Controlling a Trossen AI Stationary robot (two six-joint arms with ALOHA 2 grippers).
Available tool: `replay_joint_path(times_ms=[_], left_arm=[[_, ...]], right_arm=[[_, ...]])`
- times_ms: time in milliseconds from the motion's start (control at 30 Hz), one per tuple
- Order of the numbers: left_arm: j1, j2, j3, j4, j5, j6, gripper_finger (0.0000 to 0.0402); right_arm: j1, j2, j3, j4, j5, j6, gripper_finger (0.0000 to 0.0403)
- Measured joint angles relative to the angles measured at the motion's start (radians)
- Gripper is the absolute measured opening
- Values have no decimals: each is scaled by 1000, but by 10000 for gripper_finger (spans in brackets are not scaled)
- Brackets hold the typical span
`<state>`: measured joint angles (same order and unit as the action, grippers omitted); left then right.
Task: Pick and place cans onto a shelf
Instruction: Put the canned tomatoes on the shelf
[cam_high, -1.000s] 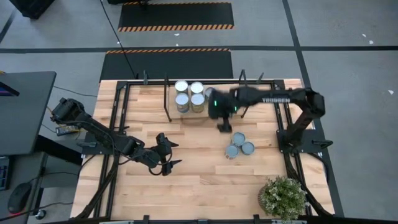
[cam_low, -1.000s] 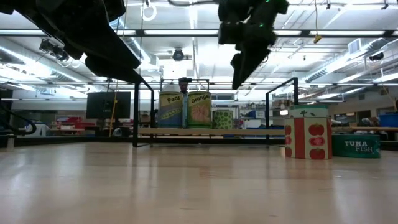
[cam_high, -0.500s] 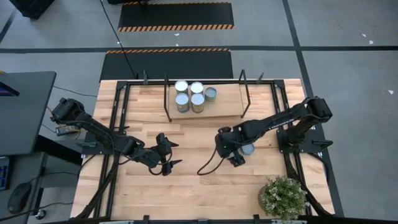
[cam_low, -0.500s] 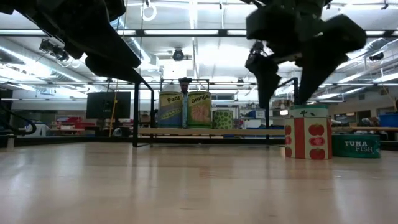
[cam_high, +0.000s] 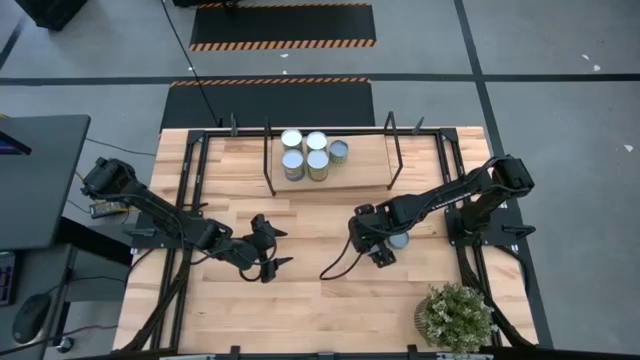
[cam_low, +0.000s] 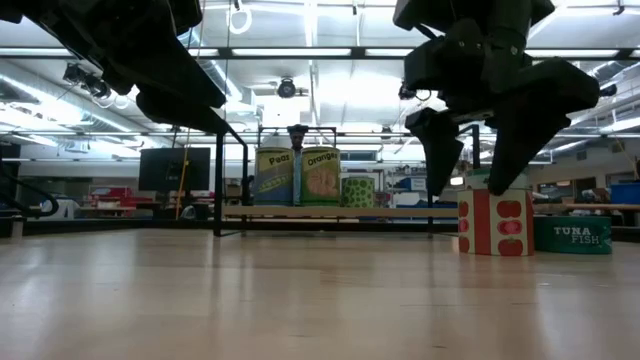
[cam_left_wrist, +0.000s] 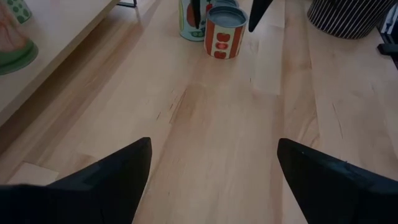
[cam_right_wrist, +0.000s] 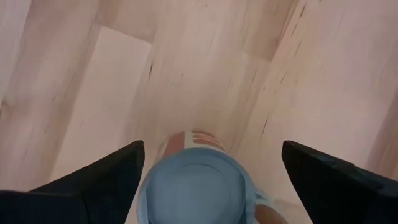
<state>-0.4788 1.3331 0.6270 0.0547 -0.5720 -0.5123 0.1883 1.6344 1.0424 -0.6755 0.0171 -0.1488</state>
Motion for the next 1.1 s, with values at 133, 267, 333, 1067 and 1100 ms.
replay_joint_path(times_ms=[133,267,333,1067,1100], left_arm=[[0,0,0,0,1,-1,354],[0,0,0,1,1,-1,354],[0,0,0,1,1,-1,354],[10,0,0,1,2,-23,354],[10,0,0,1,2,-26,354]], right_arm=[[-2,0,0,-49,3,0,383],[-15,0,-3,-76,7,-3,373],[-22,0,-19,-73,7,-8,364],[-179,1,159,19,231,-68,307],[-215,1,165,31,209,-64,307]])
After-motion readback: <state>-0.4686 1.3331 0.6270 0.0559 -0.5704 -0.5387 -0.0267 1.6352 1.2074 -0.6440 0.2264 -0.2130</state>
